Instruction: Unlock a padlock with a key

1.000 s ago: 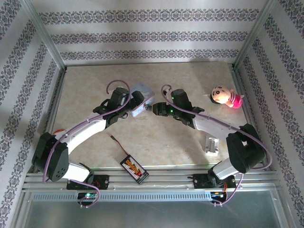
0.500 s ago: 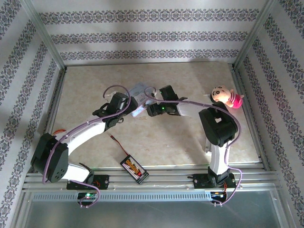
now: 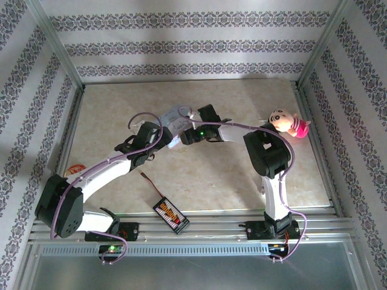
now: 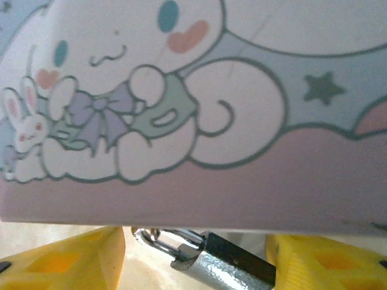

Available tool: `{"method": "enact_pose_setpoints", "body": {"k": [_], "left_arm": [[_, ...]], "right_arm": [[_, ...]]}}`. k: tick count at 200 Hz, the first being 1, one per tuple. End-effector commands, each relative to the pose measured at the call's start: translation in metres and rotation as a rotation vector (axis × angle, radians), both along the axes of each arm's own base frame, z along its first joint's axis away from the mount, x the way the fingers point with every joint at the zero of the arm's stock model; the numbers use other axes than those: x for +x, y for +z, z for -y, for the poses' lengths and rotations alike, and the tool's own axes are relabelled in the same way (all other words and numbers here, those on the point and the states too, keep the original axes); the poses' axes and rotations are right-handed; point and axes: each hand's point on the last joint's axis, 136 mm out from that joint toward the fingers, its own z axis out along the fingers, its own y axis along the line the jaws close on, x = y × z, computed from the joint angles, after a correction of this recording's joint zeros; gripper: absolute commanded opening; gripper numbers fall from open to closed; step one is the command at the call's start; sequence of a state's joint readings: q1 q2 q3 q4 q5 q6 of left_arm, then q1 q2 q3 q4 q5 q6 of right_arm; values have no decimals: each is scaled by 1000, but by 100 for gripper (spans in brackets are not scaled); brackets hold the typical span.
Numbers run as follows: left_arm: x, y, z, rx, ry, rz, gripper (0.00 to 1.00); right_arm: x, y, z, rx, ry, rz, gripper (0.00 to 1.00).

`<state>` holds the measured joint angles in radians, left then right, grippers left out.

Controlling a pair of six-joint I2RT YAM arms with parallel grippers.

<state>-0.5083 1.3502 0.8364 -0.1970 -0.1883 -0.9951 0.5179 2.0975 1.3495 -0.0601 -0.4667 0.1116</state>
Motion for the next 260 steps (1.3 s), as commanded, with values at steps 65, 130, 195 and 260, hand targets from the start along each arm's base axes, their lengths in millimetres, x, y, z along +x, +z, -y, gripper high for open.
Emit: {"method": "enact_pose_setpoints", "body": {"k": [65, 130, 195, 260], "left_arm": [[8, -10, 18, -135, -11, 4, 88], [19, -27, 70, -140, -121, 12, 77], [43, -57, 103, -89, -112, 40, 65], [69, -78, 107, -5, -98, 34, 65]], "right_arm": [[-46, 30, -13, 247, -30, -132, 57], [-22, 17, 61, 74, -401, -94, 55], [-21, 25, 80, 31, -467, -60, 44], [-33, 24, 93, 29, -523, -63, 47]]}}
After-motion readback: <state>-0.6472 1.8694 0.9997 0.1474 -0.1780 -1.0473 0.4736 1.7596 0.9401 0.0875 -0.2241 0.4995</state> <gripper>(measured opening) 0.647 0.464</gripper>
